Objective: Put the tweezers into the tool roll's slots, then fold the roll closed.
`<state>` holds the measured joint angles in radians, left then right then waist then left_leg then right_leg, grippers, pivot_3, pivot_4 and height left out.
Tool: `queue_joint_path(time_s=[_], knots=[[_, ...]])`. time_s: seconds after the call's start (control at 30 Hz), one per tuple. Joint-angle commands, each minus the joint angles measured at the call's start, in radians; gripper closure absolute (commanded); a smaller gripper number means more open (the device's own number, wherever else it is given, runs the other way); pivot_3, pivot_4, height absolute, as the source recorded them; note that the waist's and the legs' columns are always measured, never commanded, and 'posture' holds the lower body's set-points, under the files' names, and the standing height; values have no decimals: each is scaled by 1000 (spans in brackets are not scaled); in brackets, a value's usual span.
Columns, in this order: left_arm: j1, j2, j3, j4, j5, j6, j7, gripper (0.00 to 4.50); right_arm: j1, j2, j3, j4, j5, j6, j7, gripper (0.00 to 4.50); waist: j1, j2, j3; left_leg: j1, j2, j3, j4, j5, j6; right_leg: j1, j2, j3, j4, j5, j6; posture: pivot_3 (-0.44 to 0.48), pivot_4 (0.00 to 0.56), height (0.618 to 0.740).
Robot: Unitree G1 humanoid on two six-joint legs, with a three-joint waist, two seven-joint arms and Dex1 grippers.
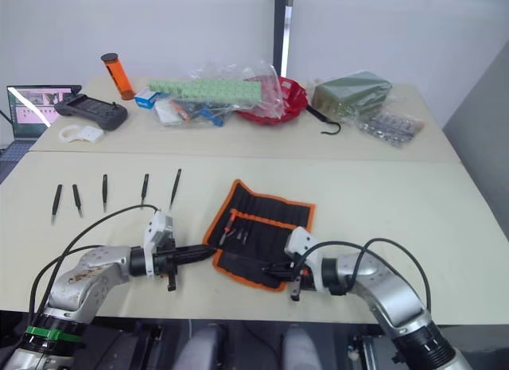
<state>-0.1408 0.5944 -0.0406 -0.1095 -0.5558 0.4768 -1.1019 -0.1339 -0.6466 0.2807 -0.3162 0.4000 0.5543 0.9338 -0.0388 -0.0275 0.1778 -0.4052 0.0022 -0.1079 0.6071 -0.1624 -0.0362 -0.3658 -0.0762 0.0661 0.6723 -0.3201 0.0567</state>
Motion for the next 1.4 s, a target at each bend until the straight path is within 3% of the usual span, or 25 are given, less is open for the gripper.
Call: queue_joint_path(time_s=[0.03, 0.17, 0.37, 0.47, 0.73, 0.97, 1.2, 1.4], knots=[[-27, -23, 20, -90, -28, -1, 32, 4463, 15, -17, -2, -8, -10, 13, 8, 4500, 2, 0, 0, 0, 0, 0, 0, 0, 0, 0, 0, 0, 0, 0, 0, 0, 150, 740], [-51, -44, -36, -172, -9, 13, 47, 4463, 1, -31, -20, -48, 9, 30, 19, 4500, 5, 0, 0, -1, -1, 0, 0, 0, 0, 0, 0, 0, -1, 0, 0, 0, 150, 740], [-72, -34, -207, -128, 240, -138, 90, 4463, -63, -27, -22, -84, 28, 88, 19, 4500, 8, 0, 1, -2, -1, 0, 0, 0, 0, -1, 0, 0, -3, 2, -2, 0, 150, 740], [-71, -37, -236, -128, 291, -163, 107, 4463, -95, -20, -21, -88, 32, 103, 20, 4500, 12, 0, 1, -3, -1, 0, 0, 0, 0, -1, 0, 0, -4, 2, -2, 0, 150, 740], [-80, -41, -237, -85, 327, -198, 105, 4463, -166, 62, 32, 33, -16, 55, 26, 4500, 18, 1, 2, -5, -1, 0, 0, 0, 0, -2, 0, 0, -7, 4, -1, 0, 150, 740], [-75, -39, -232, -59, 334, -211, 110, 4463, -108, 42, 33, 133, -47, -10, 62, 4500, 22, 1, 2, -6, -1, 0, 0, 0, 0, -2, -1, 0, -8, 4, -1, 0, 150, 740], [-61, -19, -236, -47, 342, -220, 97, 4463, 37, -100, -133, 57, 30, -6, 111, 4500, 28, 1, 2, -5, -3, 0, 1, 0, 0, 0, -2, 0, -9, 4, 1, 0, 150, 740], [-77, -23, -250, -28, 355, -228, 92, 4463, 32, -77, -135, -28, 90, 16, 111, 4500, 25, 1, 2, -4, -2, 0, 1, 0, 0, 0, -1, 0, -9, 2, 5, 0, 150, 740]])
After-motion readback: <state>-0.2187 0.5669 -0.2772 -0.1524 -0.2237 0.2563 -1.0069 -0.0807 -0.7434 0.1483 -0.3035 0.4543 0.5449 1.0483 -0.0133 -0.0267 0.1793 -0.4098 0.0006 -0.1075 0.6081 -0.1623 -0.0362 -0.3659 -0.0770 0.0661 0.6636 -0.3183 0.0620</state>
